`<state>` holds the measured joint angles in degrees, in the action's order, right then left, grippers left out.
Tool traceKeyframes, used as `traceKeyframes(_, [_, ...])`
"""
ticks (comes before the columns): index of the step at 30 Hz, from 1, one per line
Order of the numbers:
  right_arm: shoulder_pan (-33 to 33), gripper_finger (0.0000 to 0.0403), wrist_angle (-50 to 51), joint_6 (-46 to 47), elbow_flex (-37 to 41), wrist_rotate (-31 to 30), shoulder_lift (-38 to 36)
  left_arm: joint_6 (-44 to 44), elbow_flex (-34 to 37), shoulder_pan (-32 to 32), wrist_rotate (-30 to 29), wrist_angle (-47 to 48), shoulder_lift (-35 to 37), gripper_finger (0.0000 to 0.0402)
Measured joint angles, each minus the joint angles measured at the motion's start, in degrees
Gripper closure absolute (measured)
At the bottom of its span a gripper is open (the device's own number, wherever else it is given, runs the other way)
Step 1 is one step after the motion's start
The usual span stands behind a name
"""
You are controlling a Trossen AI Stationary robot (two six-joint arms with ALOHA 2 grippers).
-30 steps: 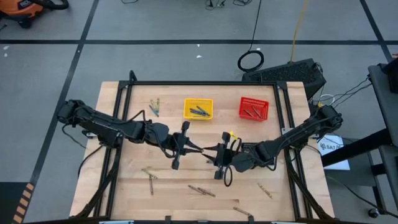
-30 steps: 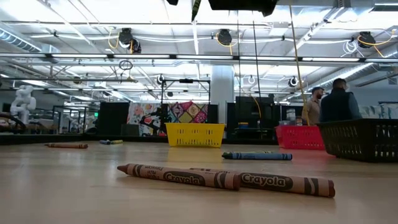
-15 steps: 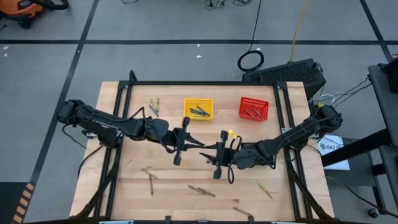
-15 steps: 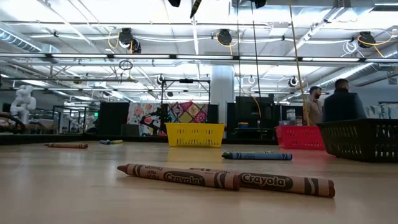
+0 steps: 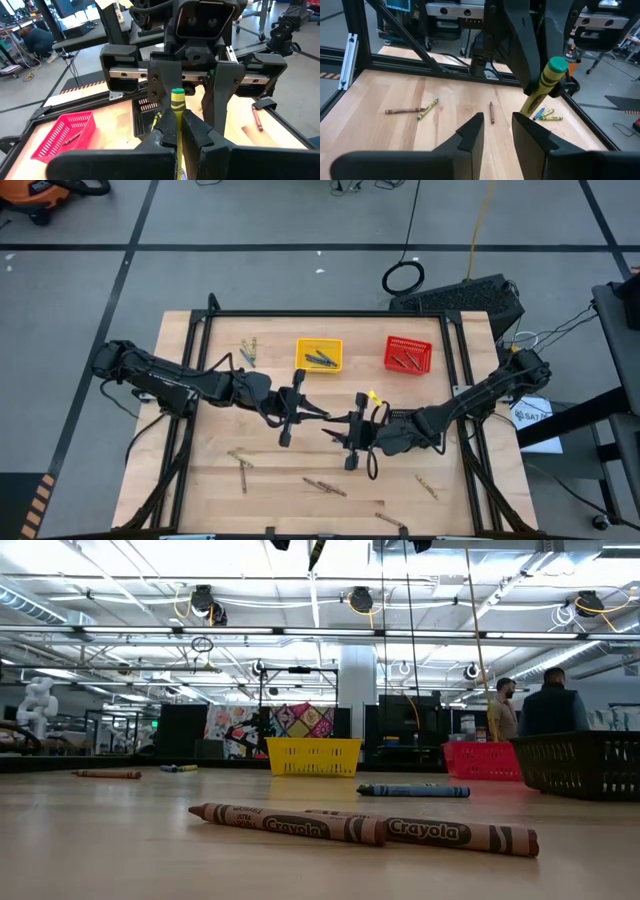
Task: Sort crayons
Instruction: Put the green crayon into the black bin
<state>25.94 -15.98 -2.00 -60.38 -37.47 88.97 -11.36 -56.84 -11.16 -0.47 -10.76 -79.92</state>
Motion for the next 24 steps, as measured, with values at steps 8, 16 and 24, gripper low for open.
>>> traceKeyframes(8, [-0.41,0.0314,0.84,0.01,0.00,-3.24,0.00,0.09,0.00,-0.01,0.78,0.16,0.00,0.0401])
traceKeyframes(16, [-1.90,0.0314,-0.46,0.28,0.00,-2.93,0.00,0.10,0.00,0.00,1.27,-0.68,0.00,0.0401])
traceKeyframes(24, [-2.02,0.0314,-2.94,-0.54,0.00,-1.22,0.00,0.05,0.00,0.22,1.73,-0.83,0.00,0.0401])
